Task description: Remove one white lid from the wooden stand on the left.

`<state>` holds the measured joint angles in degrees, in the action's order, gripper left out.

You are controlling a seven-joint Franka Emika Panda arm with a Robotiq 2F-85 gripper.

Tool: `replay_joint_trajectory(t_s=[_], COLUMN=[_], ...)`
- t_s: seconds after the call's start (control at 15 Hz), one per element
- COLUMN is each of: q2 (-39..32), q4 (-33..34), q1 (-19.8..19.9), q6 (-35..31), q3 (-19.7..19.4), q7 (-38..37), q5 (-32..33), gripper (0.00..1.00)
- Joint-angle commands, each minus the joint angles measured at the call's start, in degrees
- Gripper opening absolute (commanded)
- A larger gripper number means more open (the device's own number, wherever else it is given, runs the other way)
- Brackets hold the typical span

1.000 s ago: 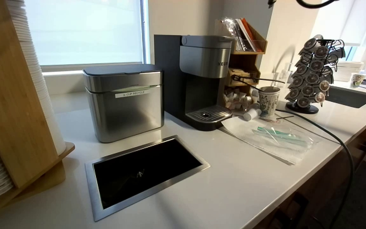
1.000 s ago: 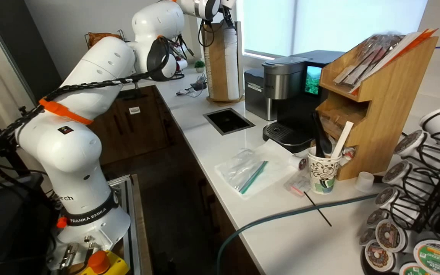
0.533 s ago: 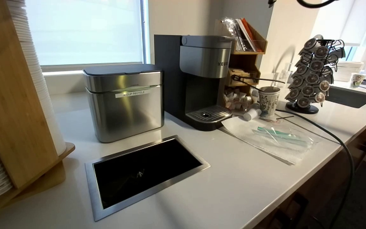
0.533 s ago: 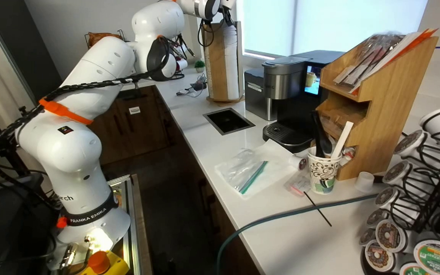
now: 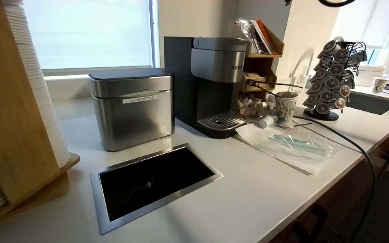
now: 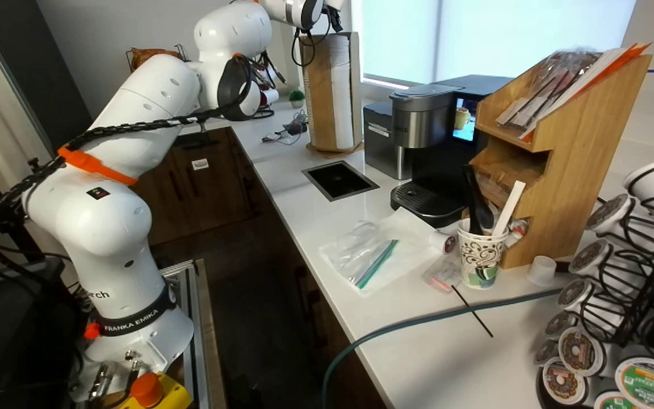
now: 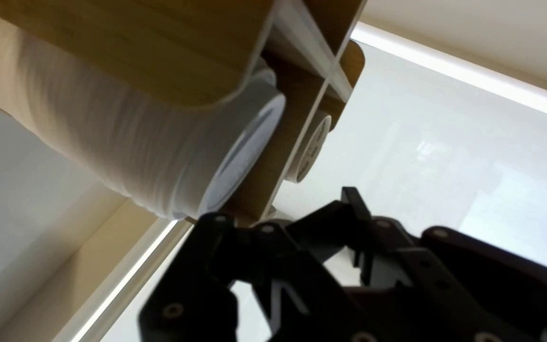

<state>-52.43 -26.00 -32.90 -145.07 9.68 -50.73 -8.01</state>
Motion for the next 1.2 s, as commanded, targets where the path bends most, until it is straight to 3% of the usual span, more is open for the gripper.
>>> replay_joint_trajectory(t_s=[0.0,0.13,0.2,0.27,0.6,0.73,0.87,0.93,1.07,1.13], q2=[-0.3,0.5,0.6,0.4,3.1,4.2,4.8,3.4,4.4,4.5], q4=[-0.2,-1.3,-1.1,-0.3,-1.0,-0.8,-0.3,0.3,-0.2,-0.2], q1=[-0.1,-0.1,-0.3,-0.6,-2.5,-3.1,-2.6,-2.3,-2.4,-2.4], q6=[-3.1,-0.7,1.1,2.3,13.6,20.2,23.2,20.1,21.4,21.5], q3=[0.7,-0.3,-1.2,-2.9,-10.2,-10.5,-8.0,-8.5,-8.0,-7.9], q7=[0.2,-1.8,-3.9,-6.1,-11.7,-10.4,-6.1,-8.1,-6.7,-6.5], q5=[-1.3,-0.6,-0.2,1.0,8.3,9.9,8.6,8.7,8.6,8.5], gripper=[0.01,0.01,0.07,0.28,0.65,0.8,0.95,0.77,0.93,0.96])
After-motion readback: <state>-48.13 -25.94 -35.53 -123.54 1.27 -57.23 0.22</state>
